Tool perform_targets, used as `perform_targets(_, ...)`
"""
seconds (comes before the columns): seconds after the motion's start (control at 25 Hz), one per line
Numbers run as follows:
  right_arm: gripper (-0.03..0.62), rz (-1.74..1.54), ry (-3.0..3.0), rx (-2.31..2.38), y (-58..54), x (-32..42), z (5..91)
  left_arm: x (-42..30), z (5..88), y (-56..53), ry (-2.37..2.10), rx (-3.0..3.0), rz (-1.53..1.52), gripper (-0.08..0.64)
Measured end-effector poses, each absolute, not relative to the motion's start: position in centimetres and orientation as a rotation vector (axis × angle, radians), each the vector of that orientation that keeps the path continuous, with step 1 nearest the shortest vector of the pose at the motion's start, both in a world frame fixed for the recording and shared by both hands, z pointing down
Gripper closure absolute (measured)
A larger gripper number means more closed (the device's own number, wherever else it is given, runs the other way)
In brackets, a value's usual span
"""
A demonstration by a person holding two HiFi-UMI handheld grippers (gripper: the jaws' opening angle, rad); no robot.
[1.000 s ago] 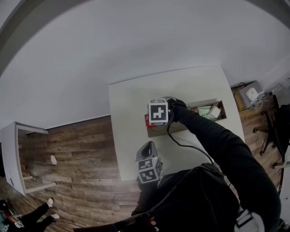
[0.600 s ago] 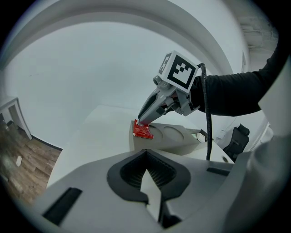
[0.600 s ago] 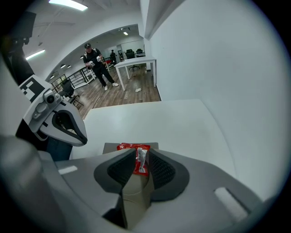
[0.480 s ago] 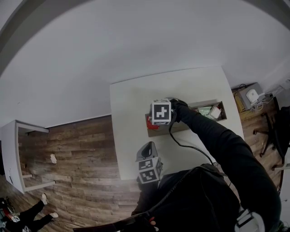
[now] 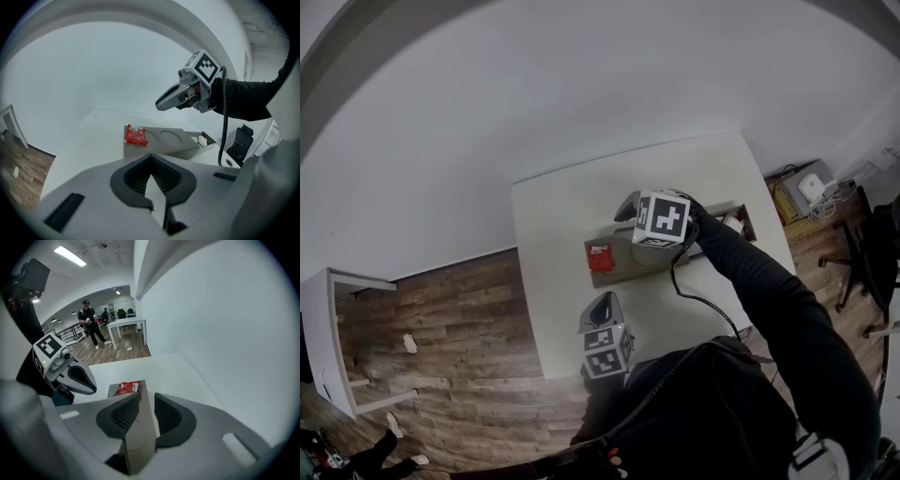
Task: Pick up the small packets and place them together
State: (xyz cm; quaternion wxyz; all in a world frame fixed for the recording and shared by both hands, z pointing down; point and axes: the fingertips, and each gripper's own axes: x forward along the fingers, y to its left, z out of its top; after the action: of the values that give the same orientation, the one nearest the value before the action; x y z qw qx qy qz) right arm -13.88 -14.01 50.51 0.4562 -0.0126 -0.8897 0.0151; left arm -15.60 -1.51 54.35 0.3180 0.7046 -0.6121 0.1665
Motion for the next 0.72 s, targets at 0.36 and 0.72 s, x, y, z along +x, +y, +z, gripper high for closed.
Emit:
perform_targets(0.36, 0.492, 0.141, -2.202, 0.29, -17.6, 1.1, 48.0, -10.8, 54.0, -3.9, -1.5, 1.958, 0.504, 0.56)
perform_targets(0.72, 0.474, 0.292, -2.042, 0.556, -15.9, 12.8, 53.3, -8.2, 54.1, -5.5, -1.441, 2.026, 0.571, 0.56)
